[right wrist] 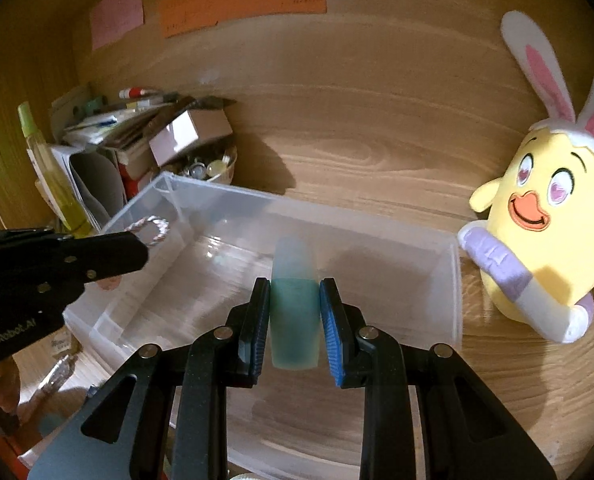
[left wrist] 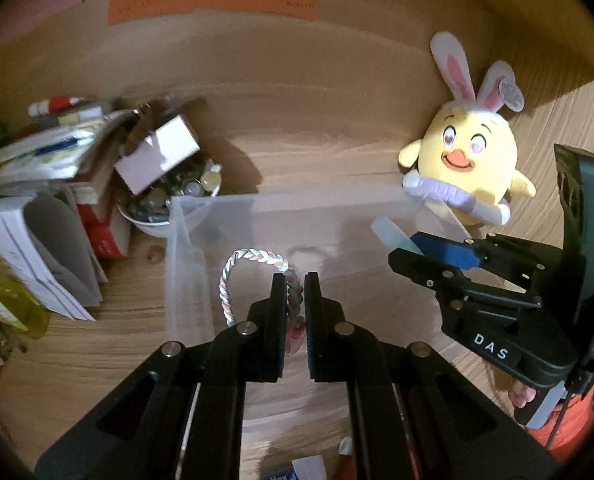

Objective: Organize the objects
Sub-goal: 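Lift the light-blue bottle with the right gripper and carry it over the clear box, then open the right gripper to drop the bottle while the left gripper releases the pen into the box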

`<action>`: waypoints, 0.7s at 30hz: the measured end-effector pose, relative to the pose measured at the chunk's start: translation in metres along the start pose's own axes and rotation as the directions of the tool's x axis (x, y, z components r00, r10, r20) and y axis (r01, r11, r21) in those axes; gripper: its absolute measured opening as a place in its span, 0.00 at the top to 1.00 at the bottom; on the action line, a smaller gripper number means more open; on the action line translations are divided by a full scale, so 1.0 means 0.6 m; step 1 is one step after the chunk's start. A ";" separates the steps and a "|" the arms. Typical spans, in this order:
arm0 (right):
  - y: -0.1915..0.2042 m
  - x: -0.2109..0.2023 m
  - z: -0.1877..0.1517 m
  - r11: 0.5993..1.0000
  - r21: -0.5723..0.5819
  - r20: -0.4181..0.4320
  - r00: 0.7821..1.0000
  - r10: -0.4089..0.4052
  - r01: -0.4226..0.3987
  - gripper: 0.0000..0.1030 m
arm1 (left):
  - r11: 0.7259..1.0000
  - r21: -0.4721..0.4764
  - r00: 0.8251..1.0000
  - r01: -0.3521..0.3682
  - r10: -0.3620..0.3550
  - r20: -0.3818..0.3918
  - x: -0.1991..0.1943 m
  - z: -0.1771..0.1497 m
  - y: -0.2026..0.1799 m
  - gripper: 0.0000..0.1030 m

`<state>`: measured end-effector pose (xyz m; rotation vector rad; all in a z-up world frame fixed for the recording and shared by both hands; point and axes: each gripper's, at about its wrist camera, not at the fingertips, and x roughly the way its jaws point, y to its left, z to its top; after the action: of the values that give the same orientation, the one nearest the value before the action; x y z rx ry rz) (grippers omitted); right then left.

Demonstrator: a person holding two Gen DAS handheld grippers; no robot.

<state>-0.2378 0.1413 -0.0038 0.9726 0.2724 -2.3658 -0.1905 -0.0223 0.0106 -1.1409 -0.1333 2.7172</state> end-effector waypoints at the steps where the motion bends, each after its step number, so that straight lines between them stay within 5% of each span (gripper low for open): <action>1: 0.000 0.003 -0.001 1.000 -0.003 -0.006 1.000 0.000 0.000 0.78 | 1.000 -0.002 1.000 0.003 -0.003 -0.008 0.006 -0.001 0.001 0.93; 16: 0.018 0.035 -0.010 0.998 -0.064 -0.060 0.998 -0.023 0.019 0.78 | 1.000 -0.011 0.998 0.018 -0.018 -0.052 0.032 -0.009 0.005 0.91; 19: 0.018 0.039 -0.010 0.998 -0.064 -0.077 0.997 -0.030 0.025 0.76 | 1.000 -0.013 0.999 0.003 -0.004 -0.037 0.023 -0.008 0.004 0.73; 21: 0.016 0.041 -0.010 0.998 -0.056 -0.083 0.996 -0.032 0.028 0.67 | 1.000 -0.017 1.000 0.000 -0.001 -0.024 0.014 -0.009 0.006 0.63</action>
<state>-0.2431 0.1252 -0.0252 1.0503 0.3848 -2.3348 -0.1933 -0.0241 0.0003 -1.1775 -0.1538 2.7060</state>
